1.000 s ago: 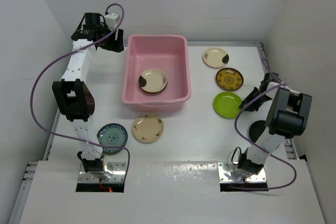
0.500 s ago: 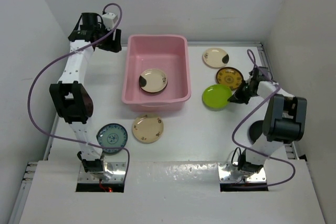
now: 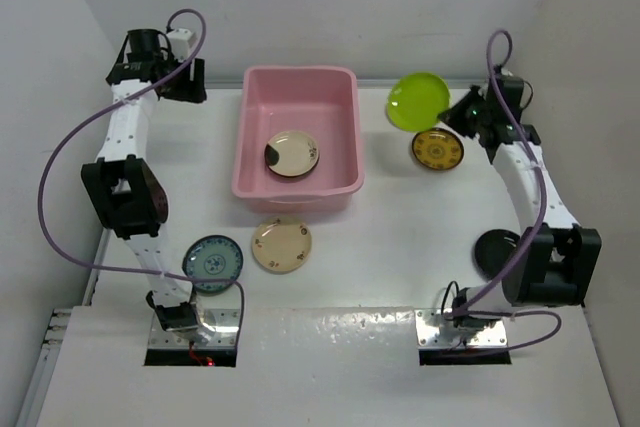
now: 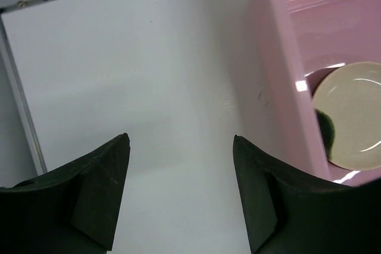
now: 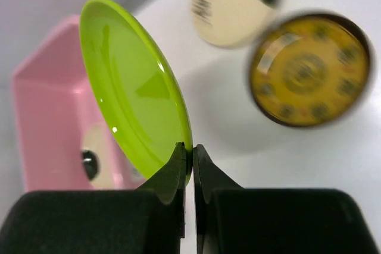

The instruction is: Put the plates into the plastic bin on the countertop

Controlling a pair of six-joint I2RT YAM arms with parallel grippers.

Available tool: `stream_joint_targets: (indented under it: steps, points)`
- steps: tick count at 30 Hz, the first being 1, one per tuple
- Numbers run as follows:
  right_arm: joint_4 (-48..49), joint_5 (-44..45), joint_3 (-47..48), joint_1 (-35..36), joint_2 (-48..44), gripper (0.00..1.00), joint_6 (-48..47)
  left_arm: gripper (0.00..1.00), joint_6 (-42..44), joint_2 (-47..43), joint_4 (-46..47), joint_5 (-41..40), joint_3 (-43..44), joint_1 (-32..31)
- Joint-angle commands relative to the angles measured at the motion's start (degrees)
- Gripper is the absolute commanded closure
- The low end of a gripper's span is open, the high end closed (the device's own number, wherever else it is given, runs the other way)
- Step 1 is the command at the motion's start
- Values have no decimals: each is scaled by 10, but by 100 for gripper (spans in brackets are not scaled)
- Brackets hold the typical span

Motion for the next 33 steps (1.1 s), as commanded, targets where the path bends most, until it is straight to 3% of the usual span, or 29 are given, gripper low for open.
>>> stream_joint_targets:
  steps: [1, 5, 16, 20, 25, 27, 30, 33]
  points:
    - [65, 30, 103, 97, -6, 100, 7, 28, -21, -31, 4, -6, -8, 36]
    - [15, 7, 252, 221, 130, 100, -8, 28, -32, -36, 4, -6, -25, 68]
    - [-46, -4, 487, 337, 390, 100, -28, 28, -26, -58, 15, 17, -70, 99]
    - [-83, -11, 492, 351, 430, 100, -19, 28, -26, -64, 20, 17, -82, 104]
    - [-45, 11, 447, 359, 438, 100, -15, 28, -26, -64, 25, 30, -88, 109]
    - [-64, 11, 464, 360, 454, 92, -17, 28, -26, -64, 25, 36, -88, 109]
    - [-78, 12, 483, 361, 465, 73, -23, 28, -26, -64, 25, 36, -88, 109]
    - [-82, 34, 473, 366, 455, 64, -42, 28, -21, -64, 25, 36, -88, 109]
